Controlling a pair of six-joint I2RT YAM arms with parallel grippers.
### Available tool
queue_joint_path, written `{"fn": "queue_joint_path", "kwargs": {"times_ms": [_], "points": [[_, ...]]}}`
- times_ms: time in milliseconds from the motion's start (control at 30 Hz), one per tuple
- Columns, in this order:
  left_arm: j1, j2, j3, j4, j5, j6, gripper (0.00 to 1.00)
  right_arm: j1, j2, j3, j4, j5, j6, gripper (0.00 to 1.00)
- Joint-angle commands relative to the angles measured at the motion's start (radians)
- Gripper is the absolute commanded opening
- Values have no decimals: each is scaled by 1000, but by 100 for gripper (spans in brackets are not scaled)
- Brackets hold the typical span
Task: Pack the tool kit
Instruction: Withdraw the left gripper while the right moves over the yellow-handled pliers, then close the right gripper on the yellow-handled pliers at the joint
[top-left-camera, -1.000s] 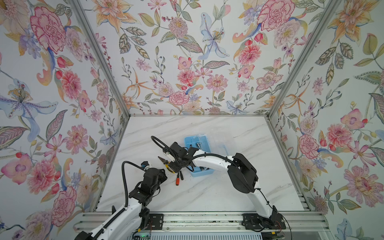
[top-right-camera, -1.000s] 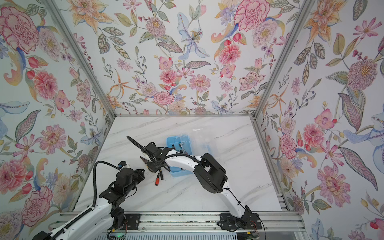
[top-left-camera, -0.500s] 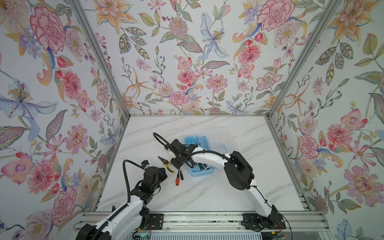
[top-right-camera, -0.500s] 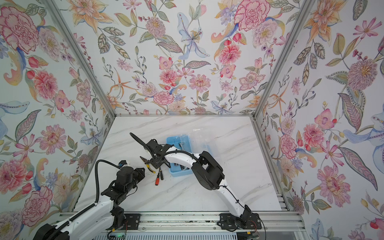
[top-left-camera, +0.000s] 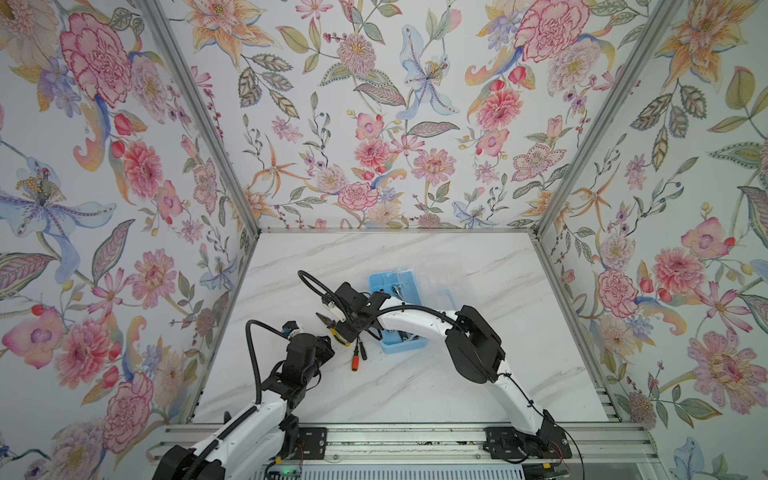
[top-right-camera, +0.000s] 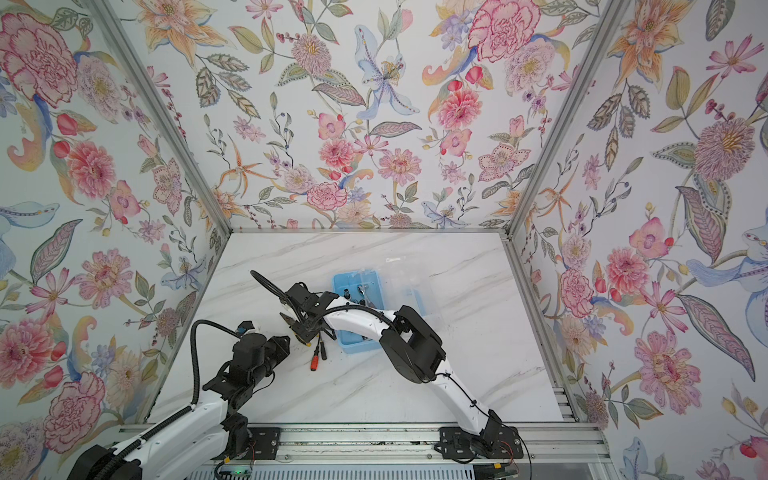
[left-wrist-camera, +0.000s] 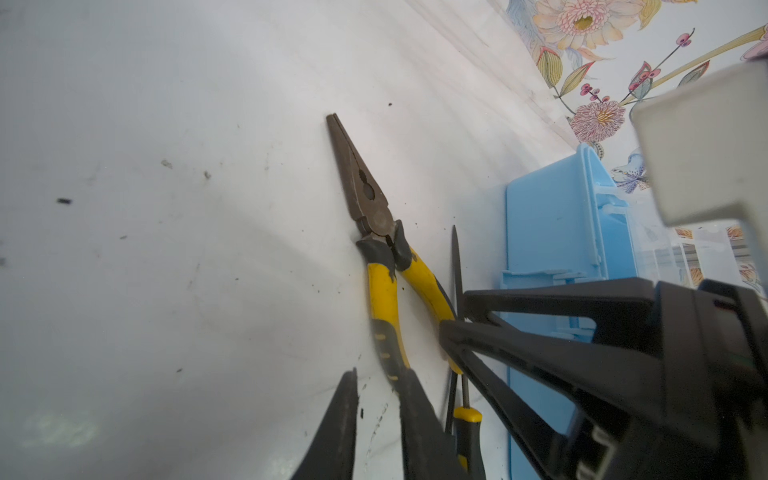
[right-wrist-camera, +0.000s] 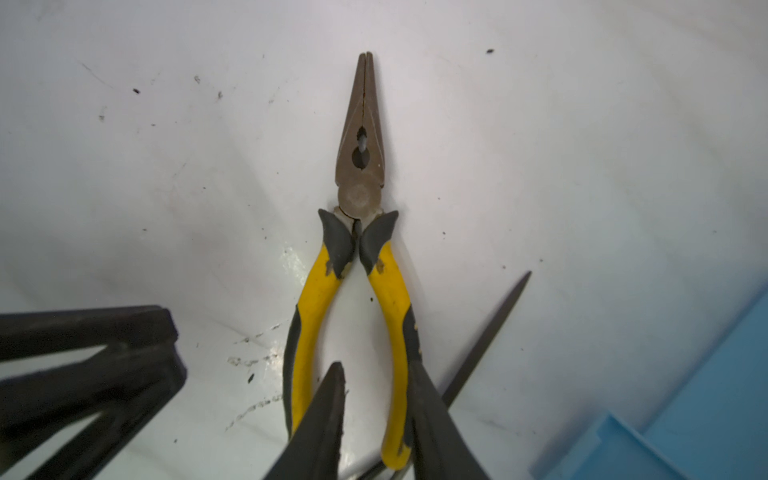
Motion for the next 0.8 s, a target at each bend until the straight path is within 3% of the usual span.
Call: {"fn": "queue_joint_path", "kwargs": {"times_ms": [0, 767], "points": [[19, 0, -19, 18, 9, -2, 22, 1, 47, 41, -53, 23, -18, 28], [54, 0, 3, 14, 39, 32, 21, 6, 110, 115, -124, 31, -21, 23]]}}
